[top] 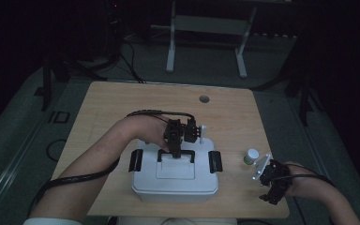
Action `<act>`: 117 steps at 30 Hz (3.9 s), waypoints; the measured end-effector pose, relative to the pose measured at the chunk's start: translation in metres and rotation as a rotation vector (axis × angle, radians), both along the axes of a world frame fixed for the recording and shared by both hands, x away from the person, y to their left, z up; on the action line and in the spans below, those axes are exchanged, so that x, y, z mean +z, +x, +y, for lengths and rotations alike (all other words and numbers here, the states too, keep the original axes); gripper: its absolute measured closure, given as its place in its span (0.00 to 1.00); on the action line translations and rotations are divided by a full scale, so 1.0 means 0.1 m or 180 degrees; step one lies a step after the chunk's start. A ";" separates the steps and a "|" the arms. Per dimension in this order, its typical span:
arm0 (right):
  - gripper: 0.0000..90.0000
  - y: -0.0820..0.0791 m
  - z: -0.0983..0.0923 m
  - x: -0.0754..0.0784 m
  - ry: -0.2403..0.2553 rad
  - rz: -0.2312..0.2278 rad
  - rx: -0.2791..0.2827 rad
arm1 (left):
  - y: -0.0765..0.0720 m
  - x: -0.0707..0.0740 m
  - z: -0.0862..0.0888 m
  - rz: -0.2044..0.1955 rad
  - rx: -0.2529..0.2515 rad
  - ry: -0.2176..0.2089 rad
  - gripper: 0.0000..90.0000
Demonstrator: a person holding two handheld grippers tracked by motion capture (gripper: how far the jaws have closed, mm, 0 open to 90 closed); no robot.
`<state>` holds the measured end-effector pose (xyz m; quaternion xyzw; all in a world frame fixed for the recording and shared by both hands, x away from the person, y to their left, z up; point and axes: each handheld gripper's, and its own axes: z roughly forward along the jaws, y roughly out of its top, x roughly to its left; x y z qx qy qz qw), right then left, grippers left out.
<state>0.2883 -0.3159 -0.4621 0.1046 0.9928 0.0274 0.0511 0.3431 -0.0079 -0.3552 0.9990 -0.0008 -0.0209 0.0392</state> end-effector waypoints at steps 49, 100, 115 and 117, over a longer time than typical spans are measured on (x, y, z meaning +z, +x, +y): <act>0.14 0.01 0.02 0.07 0.0044 -0.0016 -0.0090 | 0.09 0.61 0.87 -0.0143 0.0494 -0.0245 0.93; 0.14 0.00 0.08 0.06 0.0095 -0.0044 -0.0058 | 0.20 -0.05 2.95 -0.0106 0.2161 -0.0328 0.93; 0.14 0.01 0.04 -0.02 0.0128 -0.0044 -0.0063 | 0.36 -0.47 2.92 -0.0089 0.2210 -0.0299 0.93; 0.14 0.00 0.03 -0.02 0.0130 -0.0045 -0.0066 | 0.40 -0.55 2.90 -0.0137 0.2202 -0.0366 0.93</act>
